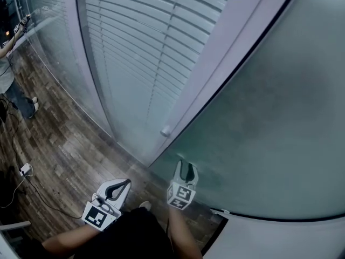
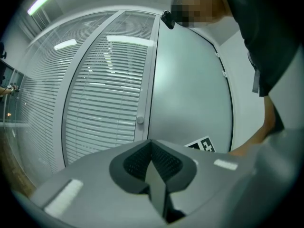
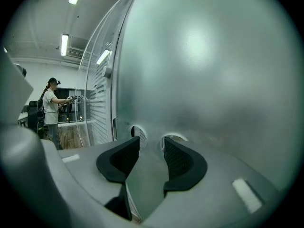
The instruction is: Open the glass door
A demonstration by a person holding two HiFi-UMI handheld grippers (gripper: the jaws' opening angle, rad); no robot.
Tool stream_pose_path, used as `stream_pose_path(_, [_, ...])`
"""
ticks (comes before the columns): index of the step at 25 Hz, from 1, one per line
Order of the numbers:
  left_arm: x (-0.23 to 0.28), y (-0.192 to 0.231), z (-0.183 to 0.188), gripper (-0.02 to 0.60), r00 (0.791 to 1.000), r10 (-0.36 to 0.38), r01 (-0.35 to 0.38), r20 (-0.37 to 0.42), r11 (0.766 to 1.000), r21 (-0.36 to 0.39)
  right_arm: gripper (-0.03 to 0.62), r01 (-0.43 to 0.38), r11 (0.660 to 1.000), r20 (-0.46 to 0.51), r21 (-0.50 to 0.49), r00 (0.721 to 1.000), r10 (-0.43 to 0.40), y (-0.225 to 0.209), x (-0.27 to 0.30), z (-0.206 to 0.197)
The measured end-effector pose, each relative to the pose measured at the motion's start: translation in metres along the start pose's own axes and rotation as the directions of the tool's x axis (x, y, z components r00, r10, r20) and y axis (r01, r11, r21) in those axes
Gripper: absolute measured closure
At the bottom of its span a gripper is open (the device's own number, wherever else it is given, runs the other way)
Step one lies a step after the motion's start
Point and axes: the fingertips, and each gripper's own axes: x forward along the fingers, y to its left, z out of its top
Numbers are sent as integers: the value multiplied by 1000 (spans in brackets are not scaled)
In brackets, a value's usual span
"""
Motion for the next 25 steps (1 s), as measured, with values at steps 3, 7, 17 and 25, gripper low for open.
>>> stream_pose_path(3, [-1,2,-1,581,1000,8,-8,-8,1000,2,447,-2,1000,-5,-3,1000,2,0,4,0])
stream_pose_path(7, [-3,11,6,581,999,38,-38,-5,999,-14,448,7,1000,-16,-1,1000,-8,-1,8,7])
stream_pose_path(17, [-15,23,15,581,995,95,-95,-4,995,-39,471,56,998,-2,11,998,-56,-10,9,19])
stream_pose_path(25, [-21,26,17,581,996,93,-93,-1,995,-39,474,67,997,15,46,998,-68,-14,8,22])
